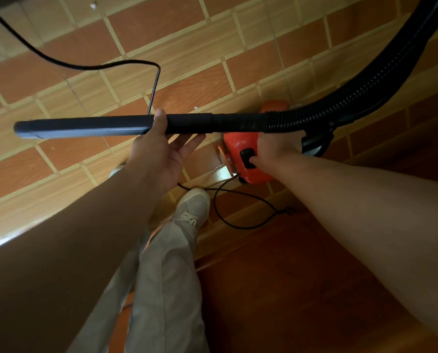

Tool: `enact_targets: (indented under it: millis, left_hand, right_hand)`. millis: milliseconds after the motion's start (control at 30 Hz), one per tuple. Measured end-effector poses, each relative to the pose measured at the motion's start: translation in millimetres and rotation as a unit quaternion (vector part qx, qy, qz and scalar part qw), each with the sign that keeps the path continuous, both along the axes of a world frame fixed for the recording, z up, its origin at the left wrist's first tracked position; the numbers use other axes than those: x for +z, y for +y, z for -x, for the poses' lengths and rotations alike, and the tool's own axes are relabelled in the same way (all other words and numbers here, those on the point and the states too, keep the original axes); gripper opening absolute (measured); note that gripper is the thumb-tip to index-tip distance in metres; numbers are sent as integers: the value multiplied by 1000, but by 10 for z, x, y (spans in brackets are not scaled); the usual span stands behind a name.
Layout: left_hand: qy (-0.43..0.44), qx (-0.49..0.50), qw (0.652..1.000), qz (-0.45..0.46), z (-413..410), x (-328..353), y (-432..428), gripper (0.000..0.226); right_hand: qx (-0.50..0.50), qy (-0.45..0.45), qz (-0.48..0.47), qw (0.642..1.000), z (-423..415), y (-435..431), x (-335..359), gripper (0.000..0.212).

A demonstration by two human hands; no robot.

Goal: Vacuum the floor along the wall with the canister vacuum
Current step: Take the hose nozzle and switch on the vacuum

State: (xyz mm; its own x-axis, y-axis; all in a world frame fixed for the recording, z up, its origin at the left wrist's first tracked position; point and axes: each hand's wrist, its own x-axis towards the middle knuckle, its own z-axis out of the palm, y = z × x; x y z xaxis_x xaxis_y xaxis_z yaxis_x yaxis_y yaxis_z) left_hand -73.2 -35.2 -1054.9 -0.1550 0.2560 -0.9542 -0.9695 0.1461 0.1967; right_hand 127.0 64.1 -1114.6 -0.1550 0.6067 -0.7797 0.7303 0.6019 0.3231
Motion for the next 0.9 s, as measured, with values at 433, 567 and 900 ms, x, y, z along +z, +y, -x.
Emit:
enact_targets:
  millis: [433, 567, 900]
  left_hand:
    - [7, 8, 1000, -16, 207, 45, 108, 36]
    - [7, 31, 999, -16, 311, -1, 152, 36]
    - [2, 36, 999, -7, 392, -60, 166, 36]
  right_hand:
    - [-10, 72, 24, 997, 219, 212, 49, 80]
    - [45, -4, 10, 999, 321, 218, 3, 76]
    - [16, -43, -19, 999, 363, 160, -54, 71]
